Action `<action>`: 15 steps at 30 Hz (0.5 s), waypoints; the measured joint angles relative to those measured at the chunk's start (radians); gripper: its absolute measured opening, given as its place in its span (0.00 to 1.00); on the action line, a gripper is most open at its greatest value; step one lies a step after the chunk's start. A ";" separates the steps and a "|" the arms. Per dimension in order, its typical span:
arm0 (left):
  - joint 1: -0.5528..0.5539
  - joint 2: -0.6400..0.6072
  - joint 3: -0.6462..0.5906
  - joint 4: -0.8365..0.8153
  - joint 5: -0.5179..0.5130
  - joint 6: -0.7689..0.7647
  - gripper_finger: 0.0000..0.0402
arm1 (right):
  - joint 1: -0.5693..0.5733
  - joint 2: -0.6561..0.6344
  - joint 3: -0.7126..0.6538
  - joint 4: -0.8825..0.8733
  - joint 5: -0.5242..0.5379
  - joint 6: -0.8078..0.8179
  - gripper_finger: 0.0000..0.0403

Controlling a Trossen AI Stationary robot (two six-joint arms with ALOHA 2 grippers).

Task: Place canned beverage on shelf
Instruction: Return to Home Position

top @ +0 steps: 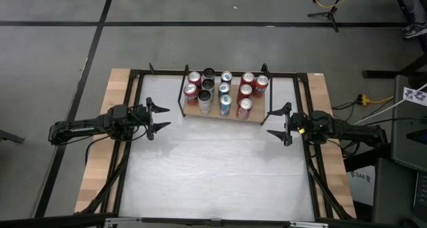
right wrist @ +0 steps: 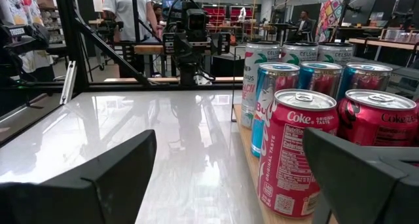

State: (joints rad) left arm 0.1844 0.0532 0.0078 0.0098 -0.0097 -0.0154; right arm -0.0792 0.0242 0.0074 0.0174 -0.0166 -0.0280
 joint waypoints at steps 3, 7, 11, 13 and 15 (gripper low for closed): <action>0.000 0.000 0.000 0.000 0.000 0.000 0.69 | 0.000 0.000 0.000 0.001 0.000 0.000 0.93; 0.000 0.000 0.000 0.000 0.000 0.000 0.69 | 0.000 0.000 0.000 0.004 0.000 0.000 0.93; 0.000 0.000 0.000 0.000 0.000 0.000 0.69 | 0.000 0.000 0.000 0.005 0.000 0.000 0.93; 0.000 0.000 0.000 0.000 0.000 0.000 0.69 | 0.000 0.000 0.000 0.005 0.000 0.000 0.93; 0.000 0.000 0.000 0.000 0.000 0.000 0.69 | 0.000 0.000 0.000 0.006 0.000 0.000 0.93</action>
State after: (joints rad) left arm 0.1844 0.0532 0.0078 0.0097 -0.0097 -0.0154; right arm -0.0792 0.0242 0.0071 0.0231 -0.0165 -0.0277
